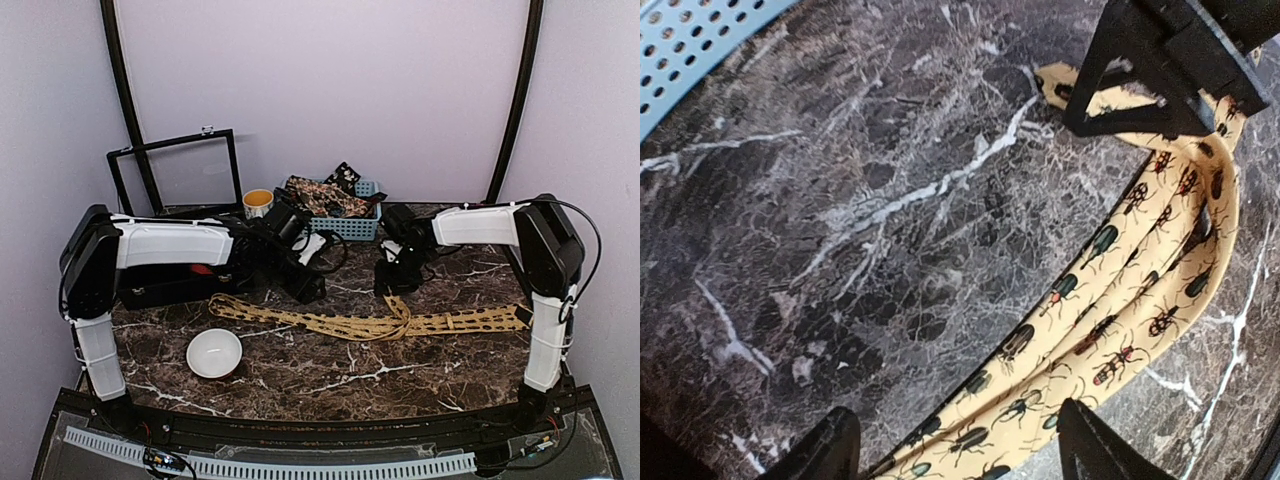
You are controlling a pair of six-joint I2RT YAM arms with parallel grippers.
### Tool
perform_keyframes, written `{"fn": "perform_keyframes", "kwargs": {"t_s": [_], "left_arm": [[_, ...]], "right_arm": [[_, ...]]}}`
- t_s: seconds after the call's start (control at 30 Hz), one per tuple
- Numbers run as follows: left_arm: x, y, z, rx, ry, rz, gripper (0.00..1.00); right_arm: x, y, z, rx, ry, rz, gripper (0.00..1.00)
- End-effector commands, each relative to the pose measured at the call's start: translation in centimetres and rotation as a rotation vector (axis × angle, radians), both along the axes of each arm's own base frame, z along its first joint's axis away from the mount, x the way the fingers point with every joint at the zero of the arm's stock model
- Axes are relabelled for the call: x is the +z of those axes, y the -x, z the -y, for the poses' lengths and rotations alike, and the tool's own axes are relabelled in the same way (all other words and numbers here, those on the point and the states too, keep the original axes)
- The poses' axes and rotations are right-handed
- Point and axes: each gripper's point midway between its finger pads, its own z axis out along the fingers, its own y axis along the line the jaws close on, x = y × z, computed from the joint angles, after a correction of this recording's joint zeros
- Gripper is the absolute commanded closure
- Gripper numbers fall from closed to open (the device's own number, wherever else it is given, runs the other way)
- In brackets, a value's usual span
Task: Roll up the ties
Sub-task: Flatten out the tie at the center of the board.
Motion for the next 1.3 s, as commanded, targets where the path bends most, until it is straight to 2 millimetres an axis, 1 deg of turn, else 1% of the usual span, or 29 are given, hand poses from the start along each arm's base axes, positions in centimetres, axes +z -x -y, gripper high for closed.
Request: {"fn": "perform_keyframes", "kwargs": {"t_s": [0.0, 0.07, 0.13, 0.2, 0.27, 0.33, 0.4, 0.5, 0.57, 0.63, 0.73, 0.83, 0.9, 0.93, 1.0, 1.13, 1.2, 1.27], "left_arm": [[-3.6, 0.8, 0.0, -0.077, -0.109, -0.091, 0.31], [-4.6, 0.4, -0.4, -0.06, -0.147, -0.097, 0.31], [-5.6, 0.3, -0.6, -0.06, -0.173, -0.097, 0.31], [-6.6, 0.2, -1.2, -0.052, -0.21, -0.107, 0.32], [-7.6, 0.4, -1.8, -0.047, -0.243, -0.131, 0.37], [-8.6, 0.9, -2.6, -0.033, -0.272, -0.168, 0.44], [-9.5, 1.7, -3.4, -0.024, -0.285, -0.207, 0.5], [-10.5, 3.2, -4.8, -0.011, -0.318, -0.261, 0.56], [-11.3, 4.7, -6.6, 0.015, -0.356, -0.299, 0.58], [-11.5, 5.8, -8.2, 0.055, -0.379, -0.317, 0.59], [-11.4, 7.1, -10.8, 0.136, -0.408, -0.331, 0.61], [-11.6, 7.9, -13.7, 0.239, -0.453, -0.337, 0.62], [-11.4, 7.7, -14.9, 0.3, -0.471, -0.324, 0.62], [-11.2, 7.5, -15.1, 0.321, -0.478, -0.312, 0.61], [-10.5, 6.4, -14.8, 0.348, -0.477, -0.28, 0.57], [-7.7, 3.6, -11.9, 0.342, -0.38, -0.217, 0.43], [-6.2, 2.2, -10.6, 0.344, -0.336, -0.179, 0.39], [-4.6, 0.9, -9.3, 0.332, -0.288, -0.136, 0.36]], "right_arm": [[3.1, -0.9, 0.2, -0.016, 0.0, 0.079, 0.51], [4.1, -1.2, 0.9, -0.047, -0.018, 0.104, 0.5], [4.6, -1.4, 1.7, -0.083, -0.049, 0.113, 0.48], [3.8, -1.2, 2.6, -0.102, -0.054, 0.09, 0.46], [3.0, -1.0, 2.6, -0.096, -0.064, 0.064, 0.45], [2.5, -0.7, 2.3, -0.086, -0.081, 0.046, 0.45], [2.2, -0.4, 1.9, -0.081, -0.107, 0.033, 0.46], [1.9, -0.1, 1.4, -0.076, -0.134, 0.018, 0.47], [2.1, -0.1, 1.2, -0.075, -0.155, 0.021, 0.47], [2.5, -0.1, 0.8, -0.071, -0.177, 0.026, 0.47], [2.7, -0.1, 0.5, -0.067, -0.199, 0.028, 0.48], [3.0, 0.0, 0.1, -0.066, -0.229, 0.028, 0.49], [3.2, 0.0, -0.2, -0.067, -0.249, 0.029, 0.49], [3.4, -0.1, -0.4, -0.064, -0.262, 0.032, 0.49], [3.7, -0.2, -0.8, -0.058, -0.277, 0.033, 0.5], [3.5, 0.0, -1.7, -0.033, -0.273, 0.011, 0.5], [2.9, 0.4, -1.6, -0.025, -0.24, -0.007, 0.5], [2.5, 0.6, -1.1, -0.036, -0.206, -0.011, 0.5]]}}
